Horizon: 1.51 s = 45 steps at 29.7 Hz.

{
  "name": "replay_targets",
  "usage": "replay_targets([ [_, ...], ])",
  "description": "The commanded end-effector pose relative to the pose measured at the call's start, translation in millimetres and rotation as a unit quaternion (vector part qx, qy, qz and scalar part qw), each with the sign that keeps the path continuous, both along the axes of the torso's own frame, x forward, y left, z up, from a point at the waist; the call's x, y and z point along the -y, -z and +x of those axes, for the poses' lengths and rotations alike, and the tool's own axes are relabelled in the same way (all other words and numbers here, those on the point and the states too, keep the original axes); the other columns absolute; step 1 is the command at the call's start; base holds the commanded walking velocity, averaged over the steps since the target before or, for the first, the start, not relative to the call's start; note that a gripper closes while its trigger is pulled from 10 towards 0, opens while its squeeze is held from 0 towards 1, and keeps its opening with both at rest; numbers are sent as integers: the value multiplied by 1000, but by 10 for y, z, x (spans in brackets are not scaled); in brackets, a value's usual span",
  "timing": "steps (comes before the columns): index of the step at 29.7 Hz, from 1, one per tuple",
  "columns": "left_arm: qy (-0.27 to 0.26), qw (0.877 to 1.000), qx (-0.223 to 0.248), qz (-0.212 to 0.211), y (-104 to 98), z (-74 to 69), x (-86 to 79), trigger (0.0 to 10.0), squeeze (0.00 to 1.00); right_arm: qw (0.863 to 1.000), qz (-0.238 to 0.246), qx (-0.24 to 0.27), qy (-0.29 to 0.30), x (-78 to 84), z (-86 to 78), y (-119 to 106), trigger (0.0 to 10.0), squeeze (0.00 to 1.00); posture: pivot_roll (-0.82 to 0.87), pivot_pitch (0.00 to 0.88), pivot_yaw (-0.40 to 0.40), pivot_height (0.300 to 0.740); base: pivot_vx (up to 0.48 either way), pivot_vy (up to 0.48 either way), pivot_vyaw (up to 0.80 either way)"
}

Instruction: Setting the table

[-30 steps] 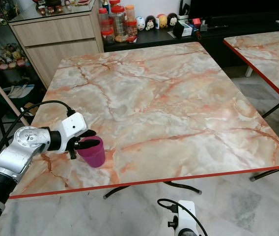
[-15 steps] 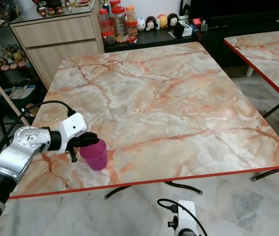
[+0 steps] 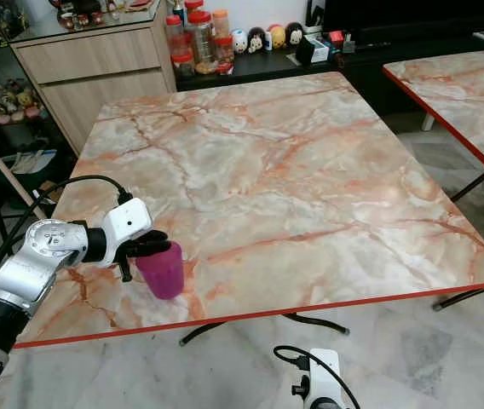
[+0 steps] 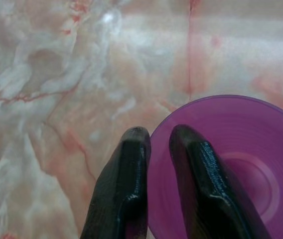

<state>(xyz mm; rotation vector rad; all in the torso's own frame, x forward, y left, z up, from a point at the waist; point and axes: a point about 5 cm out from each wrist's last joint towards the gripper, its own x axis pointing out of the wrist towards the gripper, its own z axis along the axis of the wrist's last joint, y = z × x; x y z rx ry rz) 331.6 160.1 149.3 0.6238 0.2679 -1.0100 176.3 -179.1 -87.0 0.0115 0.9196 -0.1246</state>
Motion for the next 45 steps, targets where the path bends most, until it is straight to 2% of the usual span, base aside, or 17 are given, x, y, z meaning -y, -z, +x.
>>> replay_targets([
  [1, -1, 1000, 5, 6, -31, 12, -48, 10000, 1000, 1000, 3, -3, -3, -28, -1, 4, 10000, 0, 98, 31, 101, 740, 0, 0, 0],
  [2, -2, 1000, 5, 6, -34, 15, -51, 10000, 1000, 1000, 3, -3, -3, -28, -1, 4, 10000, 0, 98, 32, 101, 740, 0, 0, 0],
  [3, -3, 1000, 5, 6, -37, 17, -55, 10000, 145, 1000, 3, -3, -3, -27, -2, 5, 10000, 0, 99, 31, 100, 740, 0, 0, 0],
  [4, -3, 1000, 3, 6, -43, 18, -69, 10000, 0, 1000, 3, -3, -4, -26, -4, 5, 10000, 0, 96, 32, 101, 740, 0, 0, 0],
  [16, -13, 1000, 8, 5, -99, 51, -132, 10000, 0, 1000, 1, -3, -3, -14, -7, 6, 10000, 0, 95, 33, 99, 740, 0, 0, 0],
  [20, -5, 999, -9, 32, -64, 24, -189, 10000, 0, 1000, 2, 0, -4, -17, 15, -4, 10000, 0, 96, 31, 98, 740, 0, 0, 0],
  [29, 6, 999, -25, 47, -33, -7, -225, 10000, 0, 1000, 1, 0, -4, -10, 24, -8, 10000, 0, 97, 30, 96, 740, 0, 0, 0],
  [44, 29, 997, -47, 54, -4, -58, -205, 10000, 0, 1000, 3, 1, -3, -14, 29, -10, 10000, 0, 96, 27, 100, 740, 0, 0, 0],
  [45, 29, 997, -47, 54, -4, -58, -206, 9608, 0, 1000, 3, 1, -3, -15, 30, -11, 10000, 0, 96, 26, 100, 740, 0, 0, 0],
])
